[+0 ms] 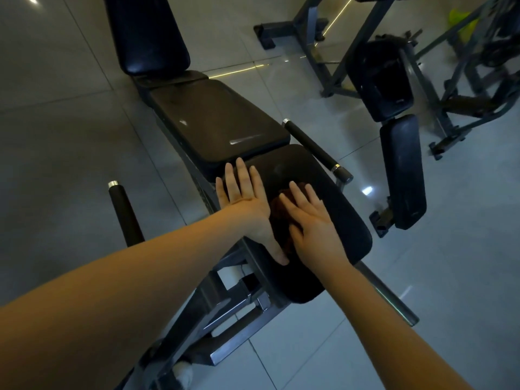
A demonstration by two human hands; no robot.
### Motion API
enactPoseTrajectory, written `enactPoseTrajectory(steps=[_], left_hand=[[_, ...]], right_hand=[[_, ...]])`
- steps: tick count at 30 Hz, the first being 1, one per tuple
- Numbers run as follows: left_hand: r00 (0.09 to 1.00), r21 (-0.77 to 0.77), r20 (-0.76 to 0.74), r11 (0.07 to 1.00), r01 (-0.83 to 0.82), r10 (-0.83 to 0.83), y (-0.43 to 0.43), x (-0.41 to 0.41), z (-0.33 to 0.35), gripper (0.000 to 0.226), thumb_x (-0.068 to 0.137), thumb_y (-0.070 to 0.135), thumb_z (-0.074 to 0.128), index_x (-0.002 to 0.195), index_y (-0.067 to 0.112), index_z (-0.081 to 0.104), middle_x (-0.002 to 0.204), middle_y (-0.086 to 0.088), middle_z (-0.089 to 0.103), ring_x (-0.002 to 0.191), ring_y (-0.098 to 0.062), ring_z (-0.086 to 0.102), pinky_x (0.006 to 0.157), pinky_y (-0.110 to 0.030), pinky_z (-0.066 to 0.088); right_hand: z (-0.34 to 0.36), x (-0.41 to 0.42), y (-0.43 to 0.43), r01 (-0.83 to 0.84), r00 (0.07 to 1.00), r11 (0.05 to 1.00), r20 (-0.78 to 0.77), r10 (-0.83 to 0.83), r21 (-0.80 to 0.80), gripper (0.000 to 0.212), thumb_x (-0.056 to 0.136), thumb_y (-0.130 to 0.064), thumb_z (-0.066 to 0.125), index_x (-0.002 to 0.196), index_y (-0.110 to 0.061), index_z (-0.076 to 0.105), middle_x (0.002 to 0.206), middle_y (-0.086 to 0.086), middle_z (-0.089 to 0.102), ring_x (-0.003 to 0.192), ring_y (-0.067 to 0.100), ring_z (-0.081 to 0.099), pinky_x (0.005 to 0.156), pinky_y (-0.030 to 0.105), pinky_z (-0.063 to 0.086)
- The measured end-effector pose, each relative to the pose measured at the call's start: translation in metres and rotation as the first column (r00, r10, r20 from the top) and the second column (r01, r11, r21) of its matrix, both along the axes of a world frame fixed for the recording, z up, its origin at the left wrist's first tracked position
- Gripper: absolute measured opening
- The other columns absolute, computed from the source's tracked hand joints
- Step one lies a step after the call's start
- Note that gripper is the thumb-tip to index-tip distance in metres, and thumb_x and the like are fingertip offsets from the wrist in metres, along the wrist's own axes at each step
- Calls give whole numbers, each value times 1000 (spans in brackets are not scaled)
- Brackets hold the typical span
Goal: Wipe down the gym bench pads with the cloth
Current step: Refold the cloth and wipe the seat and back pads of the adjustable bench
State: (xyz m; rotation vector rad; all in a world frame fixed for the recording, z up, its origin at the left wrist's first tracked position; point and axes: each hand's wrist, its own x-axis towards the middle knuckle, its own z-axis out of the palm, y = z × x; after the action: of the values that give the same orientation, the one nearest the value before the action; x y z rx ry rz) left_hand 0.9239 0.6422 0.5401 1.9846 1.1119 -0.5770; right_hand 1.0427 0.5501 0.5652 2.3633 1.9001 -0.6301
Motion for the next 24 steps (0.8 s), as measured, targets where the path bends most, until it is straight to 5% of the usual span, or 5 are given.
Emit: enactPoseTrajectory(steps=[6, 12, 17, 21, 24], left_hand=[[997, -83, -60, 996, 45, -50, 4, 3, 2, 172, 47, 72, 85, 133, -2, -45, 134, -30, -56, 125, -46, -50, 105, -59, -27], [998, -90, -46, 995, 46, -50, 5, 3, 0, 175, 43, 73, 85, 133, 1, -47, 134, -27, -57, 125, -45, -51, 107, -60, -27], [992, 129, 55, 985, -116, 110, -7, 5, -18, 133, 82, 49, 75, 146, 0, -30, 152, -25, -37, 144, -43, -28, 115, -61, -11], [999, 93, -22, 995, -25, 27, -9, 5, -14, 135, 80, 58, 71, 145, 1, -32, 148, -26, -43, 140, -43, -34, 115, -57, -16], [986, 182, 91, 971, -157, 142, -9, 6, -21, 91, 101, 43, 45, 153, 5, -20, 157, -20, -30, 146, -39, -25, 116, -57, -11]], right_hand=[[-20, 3, 68, 16, 998, 998, 66, -19, 54, 50, 100, -13, 42, 148, -23, 36, 163, -3, 11, 150, 23, -6, 119, 42, -6], [-32, 2, 99, 18, 990, 995, 136, -30, 95, 49, 100, -17, 42, 148, -21, 36, 163, 1, 10, 150, 24, -5, 122, 48, 5], [-30, -13, 114, 126, 977, 986, 159, -142, 106, 46, 101, -19, 41, 147, -23, 38, 164, 3, 6, 150, 27, -5, 122, 50, 8], [-17, -17, 84, 133, 988, 991, 75, -135, 22, 57, 99, -11, 41, 153, -22, 25, 164, 2, -1, 150, 25, -9, 122, 49, 7], [1, -15, 51, 89, 996, 988, 9, -88, -124, 64, 100, -15, 42, 155, -25, 12, 163, 0, -11, 149, 21, -15, 122, 48, 0]])
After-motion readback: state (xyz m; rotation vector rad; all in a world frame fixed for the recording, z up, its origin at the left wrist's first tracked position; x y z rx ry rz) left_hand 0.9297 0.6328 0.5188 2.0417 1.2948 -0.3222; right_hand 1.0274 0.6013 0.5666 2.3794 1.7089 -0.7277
